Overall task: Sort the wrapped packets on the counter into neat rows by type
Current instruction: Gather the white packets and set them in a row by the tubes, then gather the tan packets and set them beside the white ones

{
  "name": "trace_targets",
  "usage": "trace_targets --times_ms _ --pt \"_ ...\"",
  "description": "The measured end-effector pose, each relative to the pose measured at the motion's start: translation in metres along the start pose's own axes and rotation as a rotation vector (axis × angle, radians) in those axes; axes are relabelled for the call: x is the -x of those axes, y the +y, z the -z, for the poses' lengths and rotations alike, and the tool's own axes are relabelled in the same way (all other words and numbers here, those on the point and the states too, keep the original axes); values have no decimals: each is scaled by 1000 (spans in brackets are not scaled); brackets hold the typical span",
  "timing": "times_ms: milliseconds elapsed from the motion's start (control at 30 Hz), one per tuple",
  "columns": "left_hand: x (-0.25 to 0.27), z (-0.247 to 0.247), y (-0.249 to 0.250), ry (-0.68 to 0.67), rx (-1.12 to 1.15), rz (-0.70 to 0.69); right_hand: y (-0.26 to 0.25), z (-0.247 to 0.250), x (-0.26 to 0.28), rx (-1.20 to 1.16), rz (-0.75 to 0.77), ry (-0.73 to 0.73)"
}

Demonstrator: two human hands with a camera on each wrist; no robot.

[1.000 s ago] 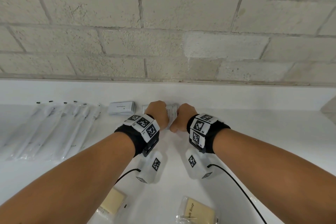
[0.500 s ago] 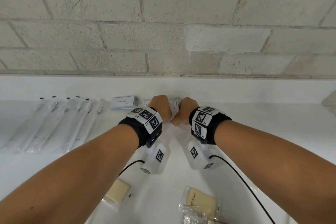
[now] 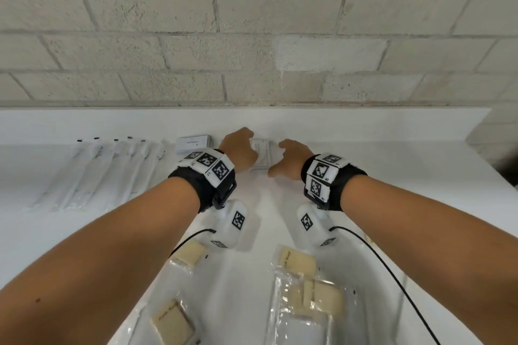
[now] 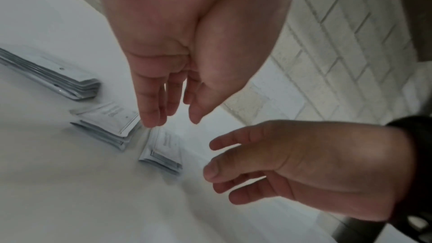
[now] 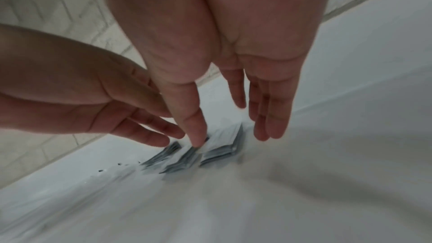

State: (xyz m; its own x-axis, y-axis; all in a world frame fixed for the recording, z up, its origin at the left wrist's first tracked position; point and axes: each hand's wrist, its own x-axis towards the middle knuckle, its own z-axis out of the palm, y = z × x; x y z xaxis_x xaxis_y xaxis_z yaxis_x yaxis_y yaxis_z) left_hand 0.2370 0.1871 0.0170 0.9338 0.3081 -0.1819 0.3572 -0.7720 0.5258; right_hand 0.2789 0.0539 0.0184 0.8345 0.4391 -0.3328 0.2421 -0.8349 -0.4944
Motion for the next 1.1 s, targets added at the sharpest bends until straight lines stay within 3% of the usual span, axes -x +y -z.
trace_targets --times_ms 100,200,367,433,567,667,767,867,1000,1100 --pt "46 0 7 -26 -2 -112 12 3 39 104 40 -81" --pt "95 -18 12 -168 -36 -235 30 -2 86 139 59 -156" --pt "141 -65 7 -343 -340 -289 59 -18 151 267 18 -296" --pt "151 -77 5 -332 -423 -290 67 -23 169 276 2 -317" --pt "167 -82 5 -209 -359 -248 77 -34 189 342 12 -246" --pt "175 -80 5 -196 -330 -187 81 -37 196 323 13 -192" --pt "181 -76 8 -186 -219 -167 84 -35 201 269 44 -145" --pt "184 -72 10 -164 35 -153 87 -32 199 192 90 -119" --pt "187 -65 21 -133 401 -127 94 -18 195 -7 187 -51" --pt "191 -58 38 -148 535 -107 94 -6 193 -171 241 23"
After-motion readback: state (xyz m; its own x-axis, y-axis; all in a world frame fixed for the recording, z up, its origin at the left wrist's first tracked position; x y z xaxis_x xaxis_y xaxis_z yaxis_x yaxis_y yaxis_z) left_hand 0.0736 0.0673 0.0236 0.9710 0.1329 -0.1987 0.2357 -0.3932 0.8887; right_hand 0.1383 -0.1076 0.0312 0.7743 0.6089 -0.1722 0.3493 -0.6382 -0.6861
